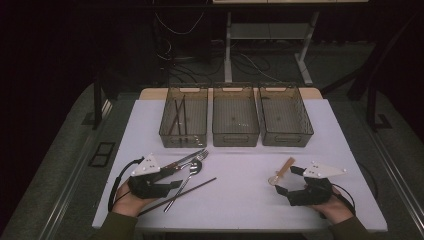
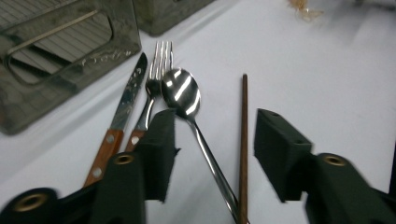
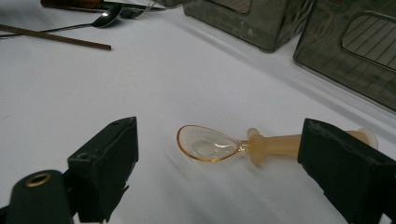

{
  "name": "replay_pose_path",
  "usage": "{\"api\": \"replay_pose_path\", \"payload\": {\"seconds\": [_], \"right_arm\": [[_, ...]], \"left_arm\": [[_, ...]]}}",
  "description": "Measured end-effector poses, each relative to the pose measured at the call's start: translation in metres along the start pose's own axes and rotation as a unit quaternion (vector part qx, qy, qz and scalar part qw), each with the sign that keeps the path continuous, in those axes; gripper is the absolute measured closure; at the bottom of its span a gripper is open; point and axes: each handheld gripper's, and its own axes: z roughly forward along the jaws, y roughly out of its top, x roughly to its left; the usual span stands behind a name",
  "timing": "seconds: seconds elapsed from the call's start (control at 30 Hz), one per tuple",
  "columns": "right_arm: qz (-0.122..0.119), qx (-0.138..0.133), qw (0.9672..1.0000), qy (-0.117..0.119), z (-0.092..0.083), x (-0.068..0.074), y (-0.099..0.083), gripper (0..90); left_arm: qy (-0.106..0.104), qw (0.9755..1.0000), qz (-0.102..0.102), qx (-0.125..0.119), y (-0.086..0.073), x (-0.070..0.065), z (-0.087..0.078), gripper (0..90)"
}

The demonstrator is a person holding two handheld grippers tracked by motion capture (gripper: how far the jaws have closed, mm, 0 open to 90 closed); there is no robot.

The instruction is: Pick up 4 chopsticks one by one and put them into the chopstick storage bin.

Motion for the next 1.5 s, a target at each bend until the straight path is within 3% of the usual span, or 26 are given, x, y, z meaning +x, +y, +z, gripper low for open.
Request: {"api": "replay_pose_path", "payload": {"seconds": [0.27, 0.53, 1.13, 1.5], "right_arm": [[-0.001, 0.0, 1.0, 0.0, 0.0, 0.0, 0.0, 12.5], [-0.001, 0.0, 1.0, 0.001, 0.0, 0.0, 0.0, 12.6], [-0.003, 0.0, 1.0, 0.0, 0.0, 0.001, 0.001, 12.6], [-0.004, 0.001, 1.0, 0.001, 0.0, 0.001, 0.001, 12.6]], "left_arm": [[-0.014, 0.9995, 0.0, 0.029, -0.014, -0.006, -0.002, 67.0], [-0.028, 0.9981, -0.005, 0.055, -0.025, -0.006, 0.0, 75.5], [-0.022, 0.9943, 0.012, 0.103, -0.035, -0.006, 0.002, 79.7], [-0.023, 0.9944, 0.017, 0.102, -0.037, -0.005, 0.002, 82.3]]}}
